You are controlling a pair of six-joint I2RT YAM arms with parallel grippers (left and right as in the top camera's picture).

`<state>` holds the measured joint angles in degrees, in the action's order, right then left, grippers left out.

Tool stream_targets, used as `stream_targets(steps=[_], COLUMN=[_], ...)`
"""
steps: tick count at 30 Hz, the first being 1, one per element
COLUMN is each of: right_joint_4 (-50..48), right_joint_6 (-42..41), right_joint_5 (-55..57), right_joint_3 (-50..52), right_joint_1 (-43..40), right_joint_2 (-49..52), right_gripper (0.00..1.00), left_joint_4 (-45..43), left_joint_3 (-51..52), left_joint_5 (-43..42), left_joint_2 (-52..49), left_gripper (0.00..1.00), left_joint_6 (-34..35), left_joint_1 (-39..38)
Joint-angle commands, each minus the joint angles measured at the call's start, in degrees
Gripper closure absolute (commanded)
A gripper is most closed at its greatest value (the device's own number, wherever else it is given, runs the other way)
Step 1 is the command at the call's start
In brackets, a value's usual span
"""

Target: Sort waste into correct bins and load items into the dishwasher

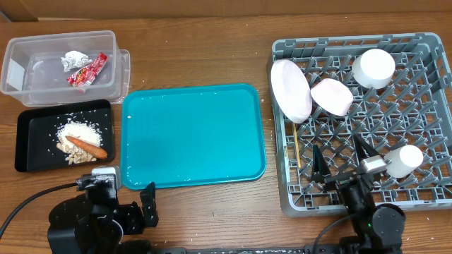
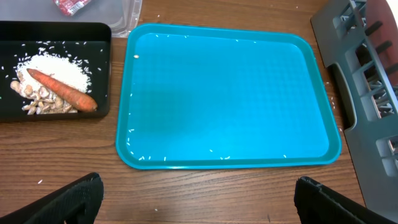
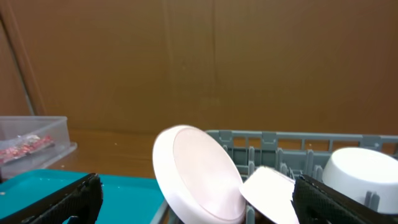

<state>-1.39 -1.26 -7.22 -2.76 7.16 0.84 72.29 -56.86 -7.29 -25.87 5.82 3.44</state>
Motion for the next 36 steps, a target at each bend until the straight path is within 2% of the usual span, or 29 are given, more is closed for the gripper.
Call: stream_targets(steps=[1,4,36], right_joint_4=[1.46,6.38,5.97], right_joint_6=[0.55,1.51,1.46], right_joint_5=[3.13,3.41,3.32], right_joint_3=[2.29,2.29,2.29], right_joint_1=[0.0,-0.33,-0.52], right_joint_2=[-0.68,-0.68,-0.68], right_gripper=[0.0,0.0,0.0], left_joint_4=[-0.11,-0.11,-0.11], left_joint_3=[0.2,0.2,0.2], left_joint_5=[0.22,0.22,0.22], left_joint_2=[0.37,0.37,0.37], left_gripper=[0.0,0.0,0.0], left_joint_6=[0.59,0.59,0.59], left_joint_1=[-0.11,-0.11,-0.11])
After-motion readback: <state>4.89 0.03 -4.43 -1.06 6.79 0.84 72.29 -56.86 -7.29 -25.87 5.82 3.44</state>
